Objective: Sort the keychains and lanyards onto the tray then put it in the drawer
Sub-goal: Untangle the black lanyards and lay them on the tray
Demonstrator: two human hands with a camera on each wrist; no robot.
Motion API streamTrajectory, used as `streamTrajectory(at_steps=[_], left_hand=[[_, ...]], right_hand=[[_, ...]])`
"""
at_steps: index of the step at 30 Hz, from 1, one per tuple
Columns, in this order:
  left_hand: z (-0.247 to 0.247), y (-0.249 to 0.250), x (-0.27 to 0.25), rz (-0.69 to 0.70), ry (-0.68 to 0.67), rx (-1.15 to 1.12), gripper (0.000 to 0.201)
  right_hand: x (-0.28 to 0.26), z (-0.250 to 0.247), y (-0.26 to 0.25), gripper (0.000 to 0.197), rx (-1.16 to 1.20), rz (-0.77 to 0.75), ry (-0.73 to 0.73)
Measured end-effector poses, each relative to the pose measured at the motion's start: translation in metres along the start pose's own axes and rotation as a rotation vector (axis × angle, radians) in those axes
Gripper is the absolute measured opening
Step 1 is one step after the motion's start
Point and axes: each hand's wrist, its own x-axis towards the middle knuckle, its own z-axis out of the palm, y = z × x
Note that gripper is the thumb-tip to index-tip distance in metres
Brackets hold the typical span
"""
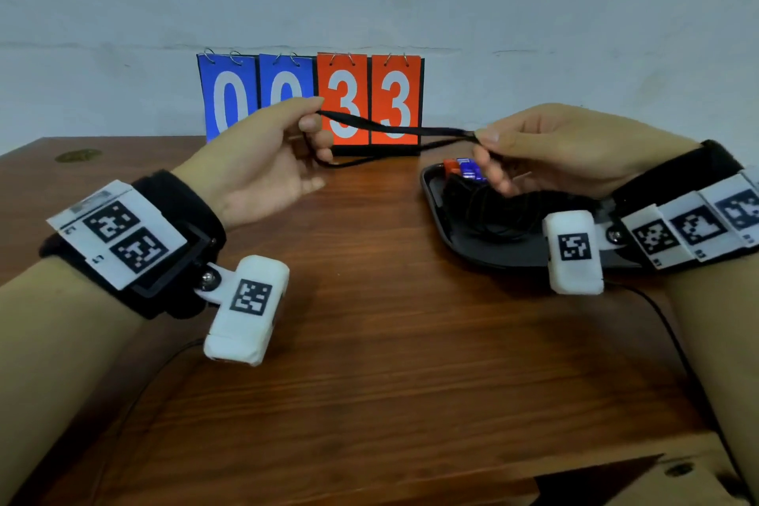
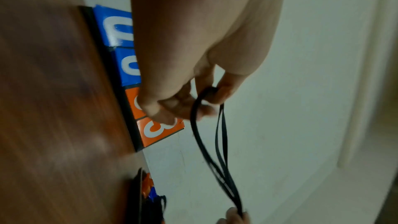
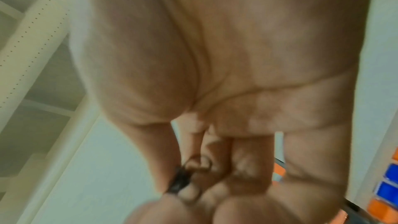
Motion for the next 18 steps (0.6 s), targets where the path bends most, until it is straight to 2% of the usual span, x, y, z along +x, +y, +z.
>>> streamTrajectory(at_steps=[3,6,9,13,18], left_hand=[[-0.005,0.0,0.002,-0.085,-0.015,0.06,0.041],[-0.004,-0.003,0.002,-0.141,-0.022,0.067,0.03],[0.0,-0.008,0.0,-0.218,-0.105,0.039,0.022],[0.011,-0.009,-0.004,-0.319,-0.275,-0.12,0.015],[0.043,-0.003,0.005,-0.33,-0.292,-0.109,0.011]], right_hand=[[0.003,-0.007,0.0,0.023,0.129,-0.041,0.184],[0.004,-0.014,0.0,0.028,0.267,-0.033,0.296],[0.004,-0.02,0.0,0.027,0.505,-0.015,0.313],[0.004,-0.03,0.006,0.018,0.816,0.017,0.32],[-0.004,-0.048,0.01,0.012,1.19,-0.02,0.367]])
